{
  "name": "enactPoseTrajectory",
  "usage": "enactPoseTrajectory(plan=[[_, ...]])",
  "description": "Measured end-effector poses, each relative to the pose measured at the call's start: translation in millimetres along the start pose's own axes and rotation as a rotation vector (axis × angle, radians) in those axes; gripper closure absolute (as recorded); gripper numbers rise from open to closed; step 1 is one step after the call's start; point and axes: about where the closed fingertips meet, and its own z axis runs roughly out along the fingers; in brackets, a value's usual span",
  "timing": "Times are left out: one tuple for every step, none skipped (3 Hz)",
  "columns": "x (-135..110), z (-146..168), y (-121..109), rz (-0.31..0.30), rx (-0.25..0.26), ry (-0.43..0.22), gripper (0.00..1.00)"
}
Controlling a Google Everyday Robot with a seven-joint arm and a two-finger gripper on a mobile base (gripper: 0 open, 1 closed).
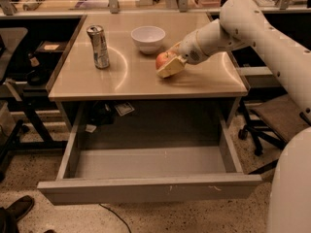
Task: Place apple into top drawer
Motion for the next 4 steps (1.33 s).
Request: enactPoseTrajectory(plan=[[0.0,0.0,0.0,0.0,0.0,0.0,1.0],[-1.6,-6.9,8.7,0.001,0.008,0.012,1.0],[-5.8,-27.0,29.2,0.011,0.024,0.021,1.0],[-6.6,-48.6,52.7,0.028,0.045,0.029,1.0]])
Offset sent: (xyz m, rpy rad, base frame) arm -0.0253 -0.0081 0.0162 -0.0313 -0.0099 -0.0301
